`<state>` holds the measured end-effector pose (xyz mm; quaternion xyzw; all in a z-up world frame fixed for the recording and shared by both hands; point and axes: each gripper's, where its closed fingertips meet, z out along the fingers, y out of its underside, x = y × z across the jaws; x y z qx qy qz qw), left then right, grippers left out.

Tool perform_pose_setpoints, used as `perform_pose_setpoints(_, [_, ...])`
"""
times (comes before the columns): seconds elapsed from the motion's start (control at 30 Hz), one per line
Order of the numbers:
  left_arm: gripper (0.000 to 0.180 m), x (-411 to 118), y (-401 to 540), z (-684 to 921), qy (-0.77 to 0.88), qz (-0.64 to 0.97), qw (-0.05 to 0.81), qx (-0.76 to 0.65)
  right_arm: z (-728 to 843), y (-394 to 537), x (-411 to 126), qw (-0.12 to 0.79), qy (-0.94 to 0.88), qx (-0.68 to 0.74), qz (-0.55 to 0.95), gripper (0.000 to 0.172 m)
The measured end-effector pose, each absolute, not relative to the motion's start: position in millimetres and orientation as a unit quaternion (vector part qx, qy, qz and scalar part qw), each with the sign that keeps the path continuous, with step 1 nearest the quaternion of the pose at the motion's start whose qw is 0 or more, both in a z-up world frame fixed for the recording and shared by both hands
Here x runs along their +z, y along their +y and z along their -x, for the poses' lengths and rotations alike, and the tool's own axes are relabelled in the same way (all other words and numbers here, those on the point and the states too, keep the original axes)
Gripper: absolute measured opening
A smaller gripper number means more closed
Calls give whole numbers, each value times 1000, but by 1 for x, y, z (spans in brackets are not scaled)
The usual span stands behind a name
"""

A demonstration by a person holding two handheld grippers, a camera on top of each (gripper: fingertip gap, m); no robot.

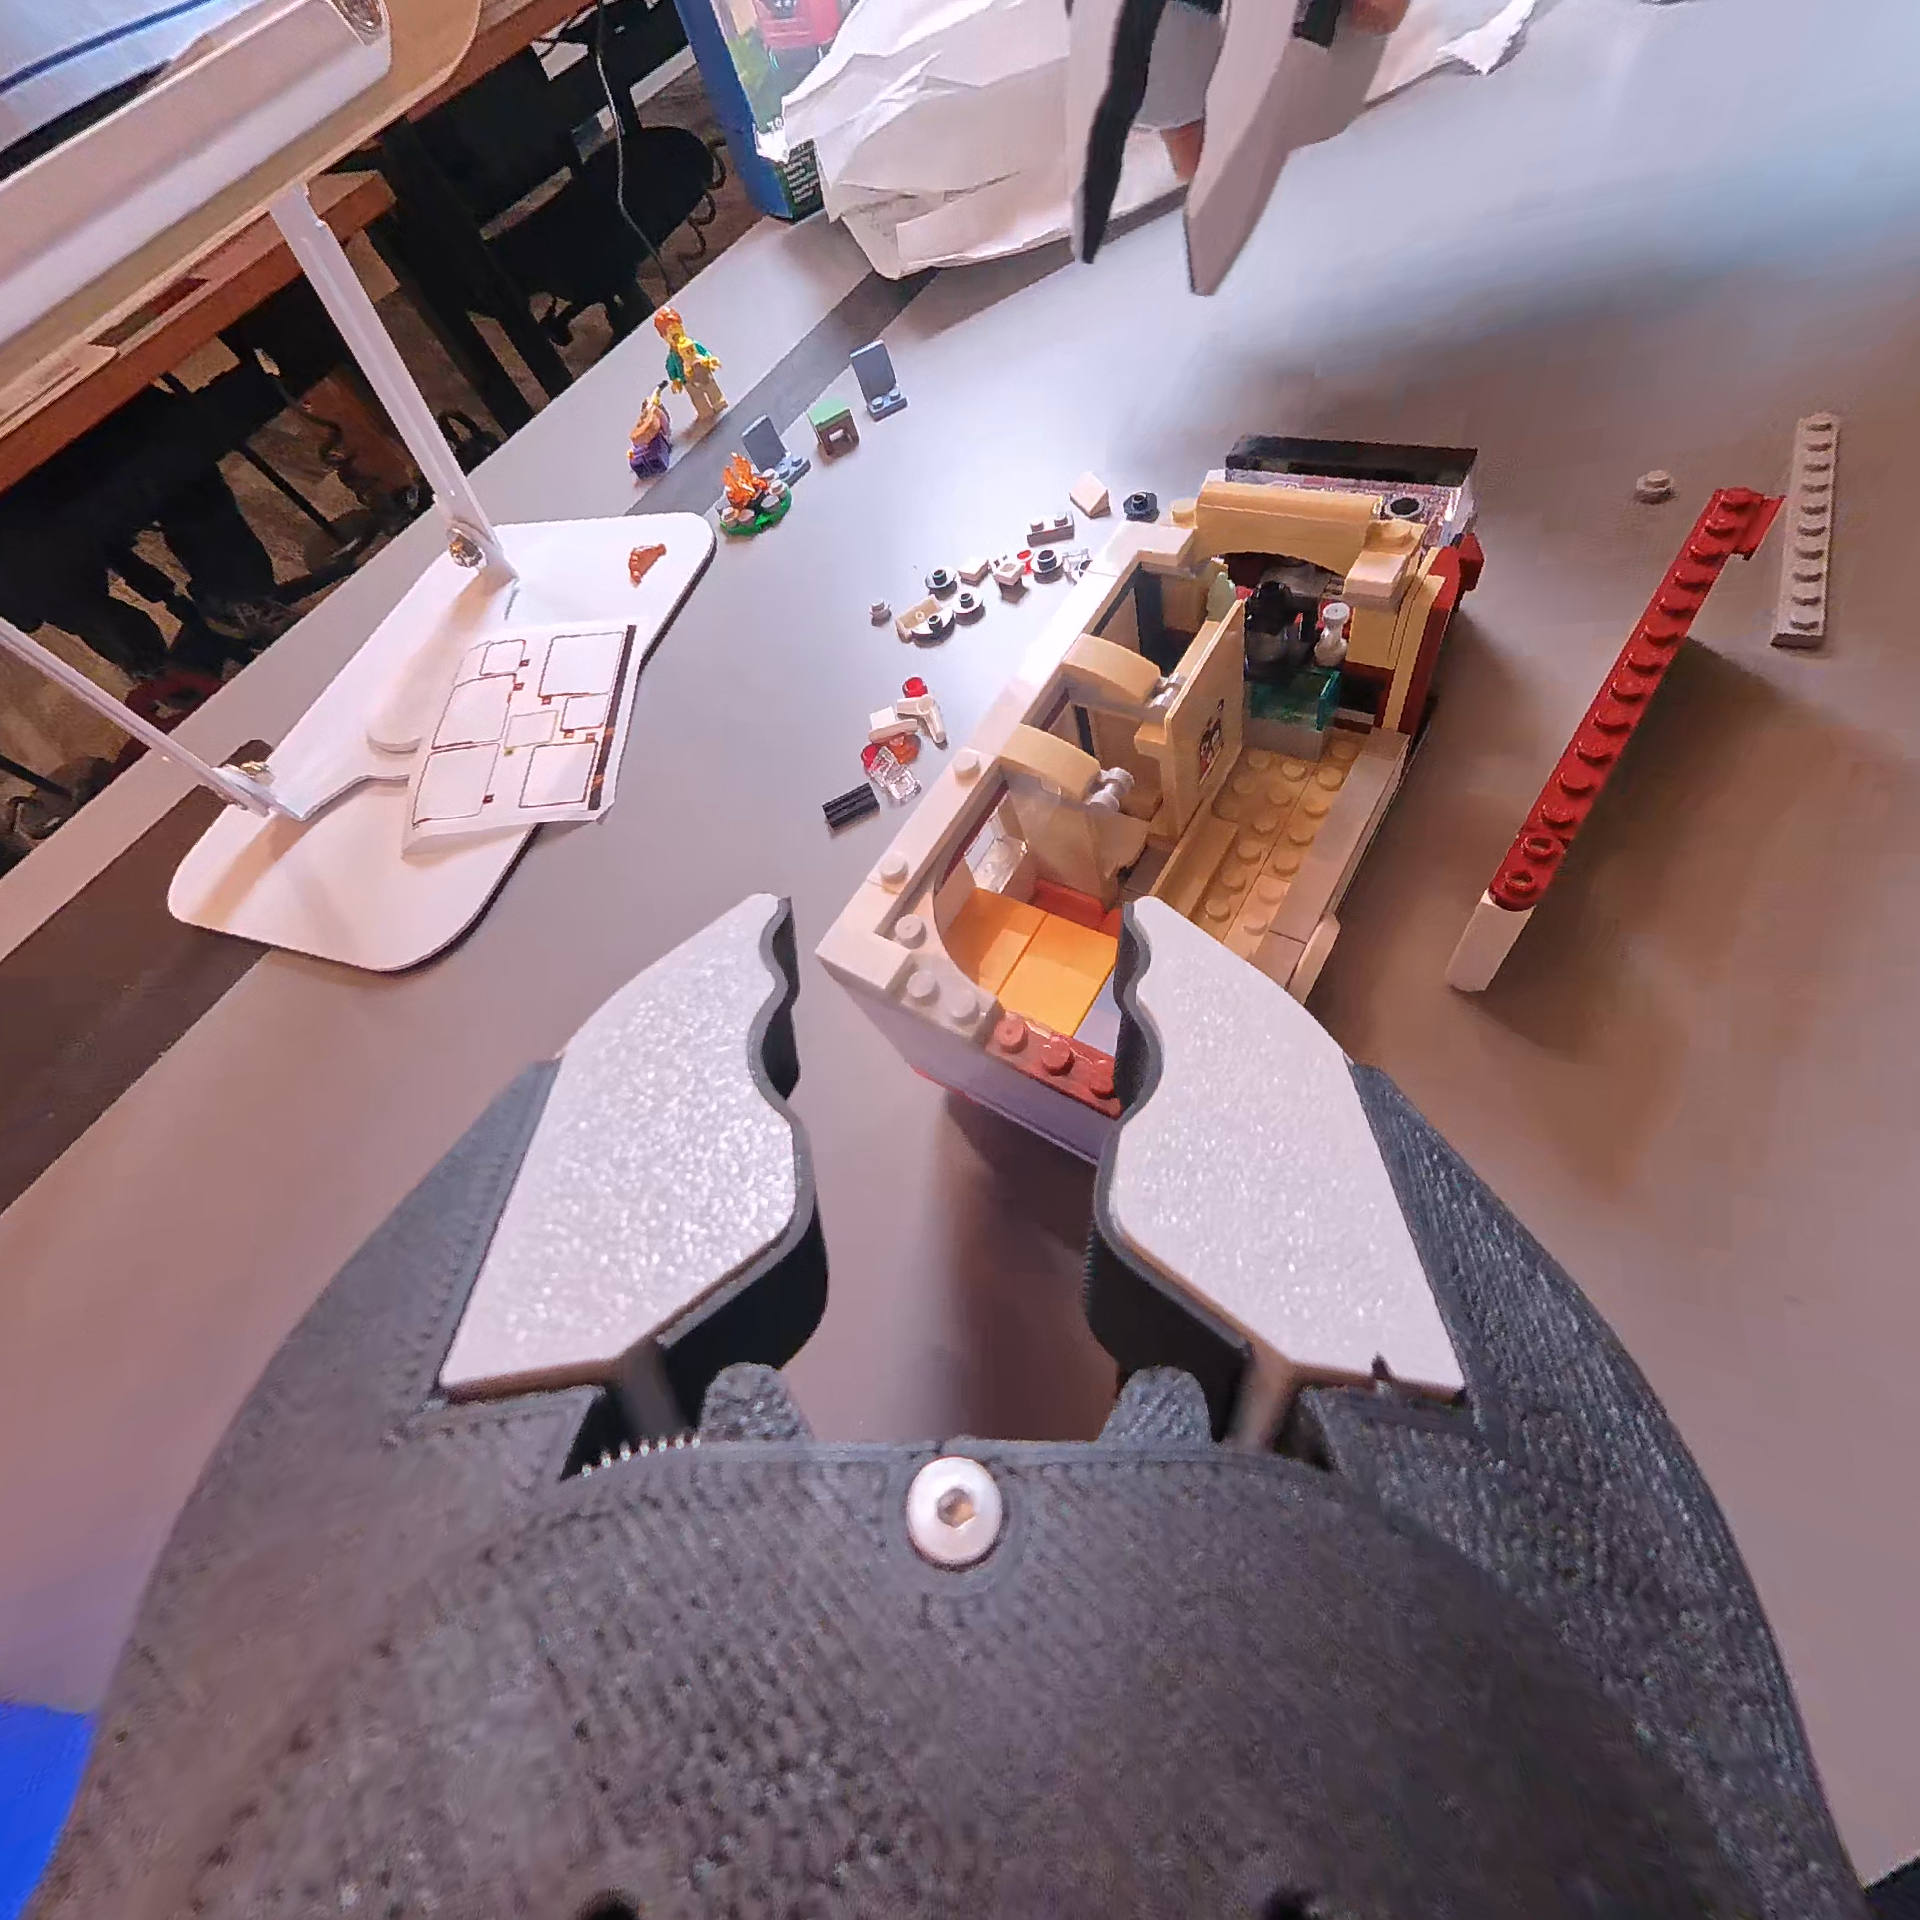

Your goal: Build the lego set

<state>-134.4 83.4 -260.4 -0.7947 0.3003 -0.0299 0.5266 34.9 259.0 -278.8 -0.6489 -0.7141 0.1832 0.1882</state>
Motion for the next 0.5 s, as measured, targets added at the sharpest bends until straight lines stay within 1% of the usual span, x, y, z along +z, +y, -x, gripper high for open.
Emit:
perform_pose_setpoints(0.17, [59, -260, 83, 134, 301, 794, 527, -29, 8, 240, -285, 201, -706, 212, 645, 36])
perform_pose_setpoints(0.27, [59, -260, 83, 134, 302, 793, 527, -28, 25, 229, -297, 171, -694, 223, 663, 34])
perform_pose_setpoints(0.37, [59, -259, 83, 135, 304, 792, 528, -25, 30, 229, -312, 149, -693, 200, 676, 28])
perform_pose_setpoints(0.4, [58, -259, 83, 135, 305, 791, 530, -22, 29, 231, -316, 147, -696, 185, 678, 24])
perform_pose_setpoints(0.47, [57, -258, 83, 136, 308, 789, 531, -18, 29, 234, -318, 149, -699, 172, 678, 8])
perform_pose_setpoints(0.5, [58, -257, 82, 135, 309, 788, 532, -19, 29, 231, -318, 141, -702, 175, 676, 7])
